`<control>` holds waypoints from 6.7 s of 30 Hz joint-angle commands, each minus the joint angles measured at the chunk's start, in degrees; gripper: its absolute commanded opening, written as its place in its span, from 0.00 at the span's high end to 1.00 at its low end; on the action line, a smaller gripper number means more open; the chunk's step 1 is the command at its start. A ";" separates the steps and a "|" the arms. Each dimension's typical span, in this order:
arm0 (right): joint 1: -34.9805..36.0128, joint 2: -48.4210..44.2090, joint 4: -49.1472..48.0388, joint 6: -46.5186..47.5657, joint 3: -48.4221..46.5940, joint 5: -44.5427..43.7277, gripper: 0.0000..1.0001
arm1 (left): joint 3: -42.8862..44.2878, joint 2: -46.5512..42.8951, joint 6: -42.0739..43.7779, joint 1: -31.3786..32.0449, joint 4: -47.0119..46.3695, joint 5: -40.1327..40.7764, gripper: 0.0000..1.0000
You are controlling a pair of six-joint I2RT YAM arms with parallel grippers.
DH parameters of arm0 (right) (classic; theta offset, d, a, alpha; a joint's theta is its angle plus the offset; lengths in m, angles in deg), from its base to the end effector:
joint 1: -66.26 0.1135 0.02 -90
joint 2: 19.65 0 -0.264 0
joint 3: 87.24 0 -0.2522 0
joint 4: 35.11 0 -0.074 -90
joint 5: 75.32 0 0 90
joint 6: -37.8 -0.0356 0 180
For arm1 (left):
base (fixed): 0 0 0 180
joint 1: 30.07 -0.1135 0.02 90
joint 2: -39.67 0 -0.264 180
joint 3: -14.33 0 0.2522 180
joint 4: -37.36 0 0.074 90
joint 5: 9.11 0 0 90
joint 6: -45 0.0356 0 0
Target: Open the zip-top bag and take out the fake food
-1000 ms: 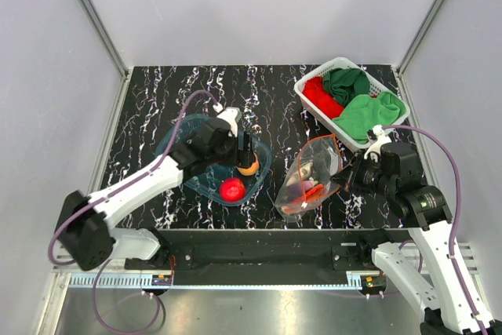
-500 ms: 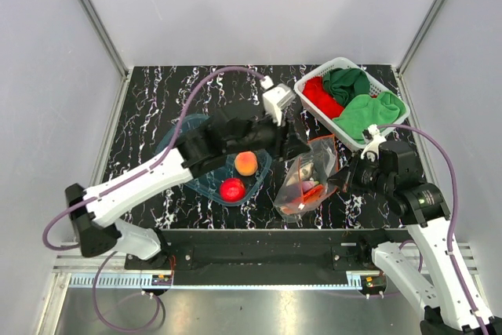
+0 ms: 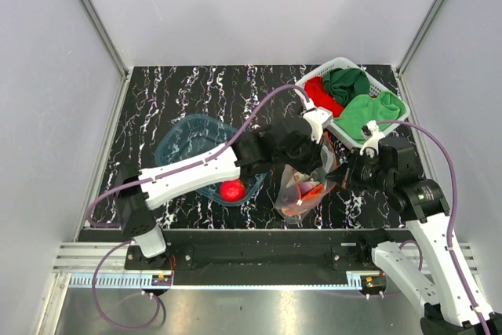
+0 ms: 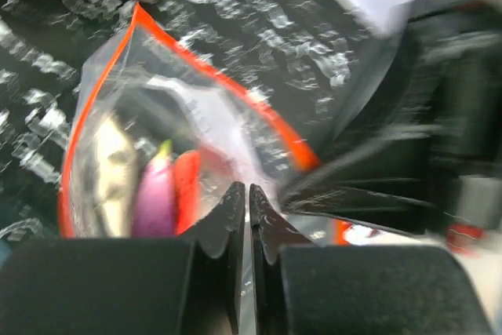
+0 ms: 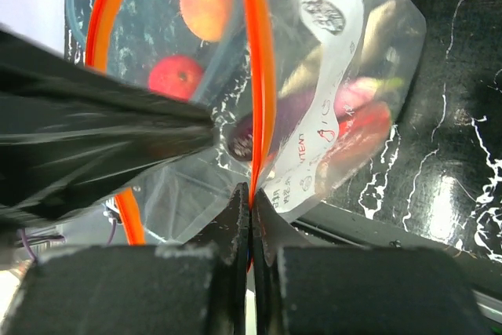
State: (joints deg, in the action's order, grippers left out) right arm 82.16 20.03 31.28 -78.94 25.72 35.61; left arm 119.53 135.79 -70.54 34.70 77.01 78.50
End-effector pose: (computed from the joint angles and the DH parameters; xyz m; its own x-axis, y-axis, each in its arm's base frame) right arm 0.1159 0.0462 0.3304 -0.7761 0.2159 -0.5925 -0.1944 0.8119 0.5504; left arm 0.1655 -0.3548 0.3601 -0.5919 0.2455 -0.7677 0.7358 0.5533 -0.3904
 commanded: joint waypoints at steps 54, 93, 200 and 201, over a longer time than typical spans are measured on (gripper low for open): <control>-0.17 0.40 -15.01 -3.58 8.80 9.13 1.00 | -14.01 3.56 -5.05 2.99 2.32 17.94 0.54; -0.17 -1.71 -10.26 -1.74 6.96 7.37 1.00 | -13.56 11.46 -1.96 0.88 3.29 17.16 0.55; -0.17 2.24 -4.02 6.26 -5.88 7.63 1.00 | 19.91 10.76 -11.72 -0.70 22.01 32.99 1.00; -0.17 2.68 -3.93 6.44 -5.53 8.07 1.00 | 21.92 10.67 -13.73 -0.70 22.36 32.46 1.00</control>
State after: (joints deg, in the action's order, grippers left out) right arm 82.16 21.58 24.54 -75.49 19.78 41.38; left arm 135.86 148.48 -80.96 34.96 100.49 108.77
